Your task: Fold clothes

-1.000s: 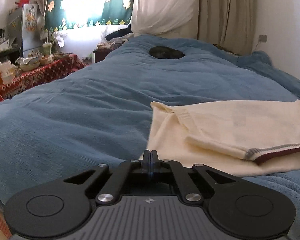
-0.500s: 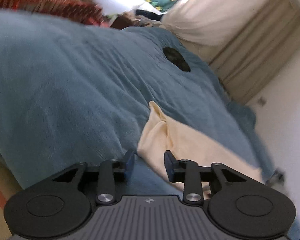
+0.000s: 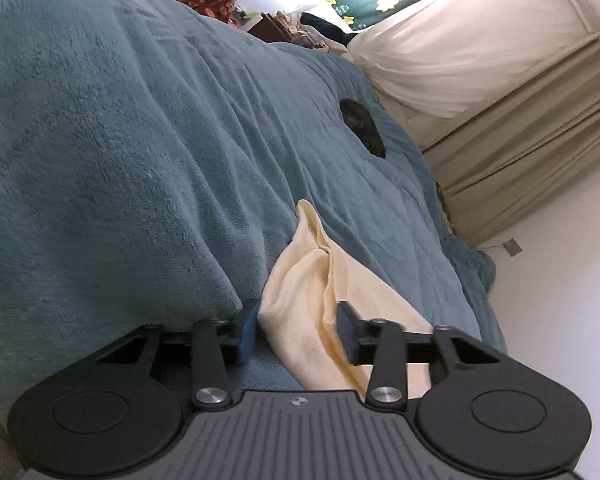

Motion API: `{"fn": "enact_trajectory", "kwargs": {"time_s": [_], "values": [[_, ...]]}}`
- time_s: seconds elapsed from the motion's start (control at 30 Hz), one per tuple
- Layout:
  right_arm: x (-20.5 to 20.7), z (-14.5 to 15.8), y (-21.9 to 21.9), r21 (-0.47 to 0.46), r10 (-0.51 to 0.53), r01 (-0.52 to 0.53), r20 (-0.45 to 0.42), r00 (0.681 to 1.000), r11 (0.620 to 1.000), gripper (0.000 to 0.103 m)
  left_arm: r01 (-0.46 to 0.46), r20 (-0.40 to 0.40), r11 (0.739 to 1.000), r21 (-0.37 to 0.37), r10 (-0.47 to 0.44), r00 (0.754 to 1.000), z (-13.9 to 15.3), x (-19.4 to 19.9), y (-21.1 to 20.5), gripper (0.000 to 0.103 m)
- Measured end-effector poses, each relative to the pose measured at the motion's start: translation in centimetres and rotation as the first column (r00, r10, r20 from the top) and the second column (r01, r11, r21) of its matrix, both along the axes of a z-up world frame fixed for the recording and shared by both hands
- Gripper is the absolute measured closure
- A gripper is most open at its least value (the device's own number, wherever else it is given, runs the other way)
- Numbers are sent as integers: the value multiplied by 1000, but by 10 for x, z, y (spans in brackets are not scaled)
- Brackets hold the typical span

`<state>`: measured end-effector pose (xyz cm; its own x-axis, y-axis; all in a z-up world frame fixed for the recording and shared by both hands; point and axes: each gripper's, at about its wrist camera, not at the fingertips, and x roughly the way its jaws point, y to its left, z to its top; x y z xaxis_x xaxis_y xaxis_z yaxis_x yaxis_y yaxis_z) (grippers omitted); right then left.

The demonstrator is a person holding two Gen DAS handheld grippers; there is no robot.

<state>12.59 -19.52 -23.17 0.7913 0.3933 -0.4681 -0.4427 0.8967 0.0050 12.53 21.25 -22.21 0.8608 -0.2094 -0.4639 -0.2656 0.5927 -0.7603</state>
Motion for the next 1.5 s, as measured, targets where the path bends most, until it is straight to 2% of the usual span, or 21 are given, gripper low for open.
{"fn": "enact_trajectory", "kwargs": {"time_s": [0.03, 0.07, 0.1, 0.2, 0.3, 0.4, 0.43, 0.5, 0.57, 0.63, 0.7, 0.8, 0.87, 0.97, 1.1, 1.3, 1.33, 1.37, 1.4, 1.43, 1.5], "values": [[0, 0, 0, 0, 0, 0, 0, 1000, 1000, 85, 1, 0, 1000, -12, -1, 1000, 0, 0, 0, 90], [0, 0, 0, 1, 0, 0, 0, 1000, 1000, 85, 2, -1, 1000, -23, -2, 1000, -1, 0, -1, 97], [0, 0, 0, 2, -1, 1, -1, 1000, 1000, 84, 2, 2, 1000, -26, -2, 1000, 0, 3, 3, 95], [0, 0, 0, 0, 0, 0, 0, 1000, 1000, 84, -11, 35, 999, 39, 10, 999, 9, -3, -5, 95], [0, 0, -1, 1, 0, 0, 0, 1000, 1000, 84, 12, 67, 987, 163, -24, 997, 21, -1, -21, 95], [0, 0, 0, 2, 1, -1, -1, 1000, 1000, 84, 18, 41, 991, 130, -24, 999, 11, 7, -22, 86], [0, 1, 0, 3, 1, -1, -1, 1000, 1000, 84, 9, 29, 992, 129, -13, 999, 9, 9, -22, 88], [-1, 2, -1, 4, 1, -1, -1, 1000, 1000, 84, -3, 11, 990, 143, 2, 1000, 7, 12, -22, 97], [-2, 3, -2, 6, 0, 0, -1, 1000, 1000, 84, -2, 15, 988, 154, 0, 1000, 12, 13, -25, 97], [-2, 4, -5, 19, -4, 4, -6, 1000, 1000, 84, 26, 41, 979, 203, -35, 999, 24, 16, -33, 96], [-2, 6, -9, 39, -12, 12, -10, 1000, 999, 84, 63, 89, 960, 272, -90, 992, 40, 18, -45, 96], [-9, 12, -19, 68, -43, 41, 21, 999, 997, 83, 122, 151, 910, 396, -195, 969, 68, 21, -76, 96], [-13, 17, -28, 67, -71, 67, 51, 996, 995, 83, 160, 183, 872, 462, -270, 945, 83, 23, -99, 96], [-15, 22, -43, 94, -112, 107, 58, 992, 990, 83, 232, 198, 819, 524, -382, 903, 93, 29, -138, 96], [-17, 26, -60, 116, -153, 145, 60, 986, 983, 83, 345, 152, 758, 554, -499, 853, 83, 42, -186, 96], [-20, 31, -66, 125, -155, 147, 56, 986, 981, 83, 462, 24, 677, 573, -578, 816, 45, 55, -229, 93], [-21, 32, -66, 128, -151, 142, 57, 987, 981, 83, 481, 2, 662, 575, -589, 808, 38, 57, -236, 89], [-21, 33, -66, 130, -148, 139, 56, 987, 982, 82, 481, 22, 674, 561, -592, 805, 40, 54, -233, 84], [-21, 33, -66, 133, -145, 137, 54, 988, 982, 82, 487, 42, 685, 542, -601, 798, 42, 51, -228, 74], [-20, 34, -66, 136, -144, 136, 51, 988, 981, 82, 485, 59, 688, 539, -606, 793, 46, 46, -224, 70], [-17, 35, -65, 144, -139, 131, 46, 989, 981, 82, 481, 93, 694, 536, -615, 783, 54, 36, -214, 70]]}}
